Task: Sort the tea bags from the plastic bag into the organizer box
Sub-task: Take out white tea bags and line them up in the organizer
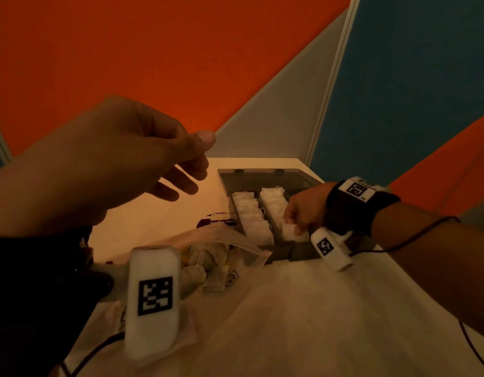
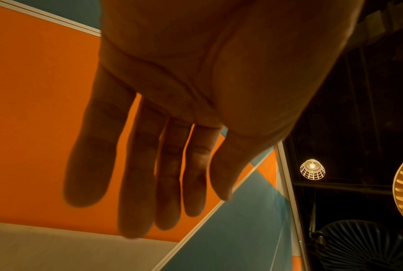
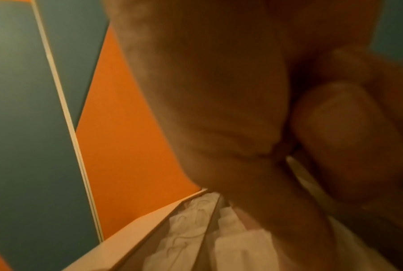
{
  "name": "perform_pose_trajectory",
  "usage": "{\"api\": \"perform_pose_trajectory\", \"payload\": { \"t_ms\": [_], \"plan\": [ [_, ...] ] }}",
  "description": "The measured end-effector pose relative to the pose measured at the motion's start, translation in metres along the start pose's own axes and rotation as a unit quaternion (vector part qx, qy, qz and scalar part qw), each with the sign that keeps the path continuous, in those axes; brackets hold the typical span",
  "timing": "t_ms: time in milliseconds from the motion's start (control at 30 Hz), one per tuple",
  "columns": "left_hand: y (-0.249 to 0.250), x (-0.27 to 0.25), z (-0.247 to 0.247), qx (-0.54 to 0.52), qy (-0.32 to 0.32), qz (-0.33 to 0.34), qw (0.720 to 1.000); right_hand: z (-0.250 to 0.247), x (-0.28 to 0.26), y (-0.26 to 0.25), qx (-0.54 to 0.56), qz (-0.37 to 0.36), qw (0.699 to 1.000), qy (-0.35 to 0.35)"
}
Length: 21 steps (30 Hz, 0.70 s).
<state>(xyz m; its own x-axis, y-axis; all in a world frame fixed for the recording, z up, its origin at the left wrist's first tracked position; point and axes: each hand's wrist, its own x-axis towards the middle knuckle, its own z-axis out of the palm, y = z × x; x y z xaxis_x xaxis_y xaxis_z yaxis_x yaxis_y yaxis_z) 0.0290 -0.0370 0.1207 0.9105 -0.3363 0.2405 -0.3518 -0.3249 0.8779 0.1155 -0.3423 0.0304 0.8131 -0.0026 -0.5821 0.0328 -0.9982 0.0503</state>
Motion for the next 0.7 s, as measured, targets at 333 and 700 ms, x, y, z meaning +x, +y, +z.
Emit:
{"api": "perform_pose_trajectory", "payload": {
  "t_ms": [333, 700],
  "plan": [
    [0.005, -0.005, 0.005, 0.020, -0.005, -0.020, 1.000, -0.012, -0.035, -0.024, 0.028, -0.010, 0.962, 0.273],
    [0.003, -0.028, 0.033, 0.038, -0.102, -0.068, 0.992, 0.041, -0.073, -0.108, 0.126, -0.156, 0.936, 0.289]
  ]
}}
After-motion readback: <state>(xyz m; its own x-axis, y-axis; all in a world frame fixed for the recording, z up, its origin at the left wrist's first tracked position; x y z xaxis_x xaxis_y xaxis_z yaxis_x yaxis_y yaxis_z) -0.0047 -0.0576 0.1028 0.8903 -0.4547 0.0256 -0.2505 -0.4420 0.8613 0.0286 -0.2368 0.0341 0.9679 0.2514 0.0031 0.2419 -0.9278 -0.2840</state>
